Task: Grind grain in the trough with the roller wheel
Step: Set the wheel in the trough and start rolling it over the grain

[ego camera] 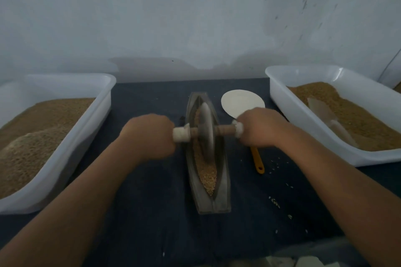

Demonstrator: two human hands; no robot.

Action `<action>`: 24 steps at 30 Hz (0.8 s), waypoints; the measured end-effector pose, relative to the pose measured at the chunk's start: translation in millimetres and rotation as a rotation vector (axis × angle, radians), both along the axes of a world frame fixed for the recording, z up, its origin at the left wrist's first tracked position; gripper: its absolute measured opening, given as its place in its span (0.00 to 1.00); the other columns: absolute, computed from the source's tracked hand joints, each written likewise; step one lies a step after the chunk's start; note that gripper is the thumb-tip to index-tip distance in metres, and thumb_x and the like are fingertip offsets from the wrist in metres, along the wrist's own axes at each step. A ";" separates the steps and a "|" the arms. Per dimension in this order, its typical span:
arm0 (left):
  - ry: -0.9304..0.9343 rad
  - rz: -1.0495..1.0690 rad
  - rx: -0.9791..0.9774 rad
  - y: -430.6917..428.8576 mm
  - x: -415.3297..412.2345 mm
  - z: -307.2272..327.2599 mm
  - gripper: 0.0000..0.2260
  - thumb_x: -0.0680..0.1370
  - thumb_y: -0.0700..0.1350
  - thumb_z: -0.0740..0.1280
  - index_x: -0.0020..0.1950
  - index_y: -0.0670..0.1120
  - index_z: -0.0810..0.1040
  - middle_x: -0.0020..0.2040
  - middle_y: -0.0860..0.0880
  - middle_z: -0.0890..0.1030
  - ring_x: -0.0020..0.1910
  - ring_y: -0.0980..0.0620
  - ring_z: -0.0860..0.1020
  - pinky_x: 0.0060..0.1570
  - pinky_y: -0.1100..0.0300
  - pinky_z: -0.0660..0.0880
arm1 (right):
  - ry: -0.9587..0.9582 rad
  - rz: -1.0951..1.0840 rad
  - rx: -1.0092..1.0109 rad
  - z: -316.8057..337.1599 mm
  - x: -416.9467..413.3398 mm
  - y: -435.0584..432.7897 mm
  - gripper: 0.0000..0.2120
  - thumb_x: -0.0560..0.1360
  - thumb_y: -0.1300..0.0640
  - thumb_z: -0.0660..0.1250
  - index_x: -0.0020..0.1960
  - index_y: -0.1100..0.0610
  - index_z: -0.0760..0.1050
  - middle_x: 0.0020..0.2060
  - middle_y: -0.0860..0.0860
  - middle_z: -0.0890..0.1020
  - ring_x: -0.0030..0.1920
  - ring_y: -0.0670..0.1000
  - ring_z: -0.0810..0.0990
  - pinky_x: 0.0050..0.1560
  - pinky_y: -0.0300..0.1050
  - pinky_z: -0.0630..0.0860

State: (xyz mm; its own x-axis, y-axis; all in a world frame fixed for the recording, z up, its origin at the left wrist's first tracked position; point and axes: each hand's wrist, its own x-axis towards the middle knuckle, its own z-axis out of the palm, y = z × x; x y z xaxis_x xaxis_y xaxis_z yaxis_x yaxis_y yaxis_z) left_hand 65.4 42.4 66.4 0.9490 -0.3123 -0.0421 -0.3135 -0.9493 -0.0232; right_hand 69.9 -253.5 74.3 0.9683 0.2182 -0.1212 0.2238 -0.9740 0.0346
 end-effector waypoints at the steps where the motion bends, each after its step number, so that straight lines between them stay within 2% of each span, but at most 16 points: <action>1: 0.027 -0.017 -0.003 6.0 -12.4 -2.8 0.07 0.69 0.56 0.65 0.38 0.54 0.74 0.37 0.55 0.78 0.38 0.53 0.79 0.41 0.55 0.79 | 0.087 0.025 0.005 2.3 -14.2 -4.6 0.09 0.75 0.43 0.67 0.40 0.47 0.78 0.34 0.47 0.81 0.34 0.46 0.80 0.33 0.45 0.74; 4: 0.066 -0.031 -0.013 18.5 -30.8 -11.3 0.09 0.66 0.59 0.63 0.36 0.55 0.74 0.34 0.57 0.78 0.34 0.58 0.77 0.33 0.59 0.73 | 0.163 0.065 0.006 5.9 -42.3 -10.8 0.08 0.71 0.42 0.70 0.41 0.45 0.77 0.34 0.46 0.81 0.34 0.44 0.80 0.32 0.42 0.72; 6: 0.046 -0.004 -0.013 14.9 -24.2 -14.7 0.09 0.66 0.60 0.64 0.36 0.55 0.74 0.34 0.57 0.77 0.33 0.58 0.76 0.33 0.58 0.71 | 0.137 0.060 0.006 6.6 -37.1 -7.5 0.08 0.73 0.42 0.71 0.41 0.45 0.77 0.34 0.46 0.81 0.35 0.44 0.80 0.33 0.43 0.73; 9: -0.038 0.084 -0.021 0.7 14.0 -12.1 0.09 0.68 0.58 0.66 0.37 0.53 0.75 0.36 0.56 0.77 0.34 0.54 0.76 0.37 0.56 0.72 | -0.063 0.001 0.000 4.5 -1.4 3.2 0.10 0.77 0.43 0.66 0.40 0.46 0.77 0.36 0.46 0.81 0.38 0.47 0.80 0.36 0.47 0.75; 12: -0.100 0.141 -0.039 -9.0 46.9 1.3 0.10 0.69 0.56 0.66 0.42 0.52 0.79 0.39 0.53 0.79 0.38 0.50 0.79 0.41 0.54 0.76 | -0.253 -0.085 -0.012 -0.8 32.1 13.2 0.10 0.80 0.46 0.64 0.46 0.49 0.81 0.41 0.48 0.82 0.44 0.53 0.82 0.45 0.51 0.78; 14: -0.114 0.129 -0.033 -12.3 52.3 4.8 0.10 0.69 0.55 0.66 0.44 0.50 0.79 0.41 0.52 0.80 0.40 0.47 0.80 0.43 0.53 0.77 | -0.312 -0.094 -0.014 -5.4 39.6 14.2 0.10 0.80 0.46 0.65 0.45 0.50 0.80 0.38 0.47 0.80 0.42 0.52 0.80 0.44 0.51 0.77; 17: -0.005 0.054 -0.008 -7.3 30.2 5.8 0.09 0.70 0.56 0.67 0.40 0.52 0.76 0.39 0.54 0.79 0.39 0.50 0.79 0.42 0.54 0.77 | -0.165 -0.046 0.024 -2.9 21.0 5.4 0.14 0.81 0.43 0.62 0.41 0.48 0.77 0.36 0.47 0.79 0.39 0.48 0.80 0.37 0.46 0.73; 20: 0.050 -0.042 -0.016 11.5 -8.7 -5.2 0.09 0.67 0.59 0.64 0.36 0.55 0.74 0.35 0.57 0.78 0.35 0.57 0.76 0.36 0.57 0.73 | 0.075 0.041 0.017 0.7 -21.3 -8.5 0.10 0.74 0.42 0.67 0.38 0.46 0.76 0.32 0.46 0.80 0.33 0.45 0.79 0.32 0.43 0.71; 22: 0.015 -0.033 -0.047 19.8 -27.9 -15.4 0.09 0.66 0.60 0.64 0.35 0.56 0.73 0.32 0.58 0.76 0.32 0.59 0.74 0.32 0.60 0.69 | 0.113 0.076 0.026 4.7 -38.6 -12.9 0.08 0.69 0.41 0.68 0.38 0.45 0.76 0.31 0.46 0.80 0.31 0.44 0.78 0.30 0.42 0.70; 24: -0.013 0.018 -0.066 19.3 -26.2 -22.8 0.08 0.66 0.60 0.65 0.35 0.56 0.74 0.31 0.58 0.76 0.31 0.59 0.74 0.30 0.61 0.66 | 0.090 0.087 0.020 7.3 -33.5 -10.4 0.08 0.69 0.43 0.69 0.37 0.46 0.76 0.31 0.46 0.80 0.31 0.43 0.78 0.30 0.42 0.70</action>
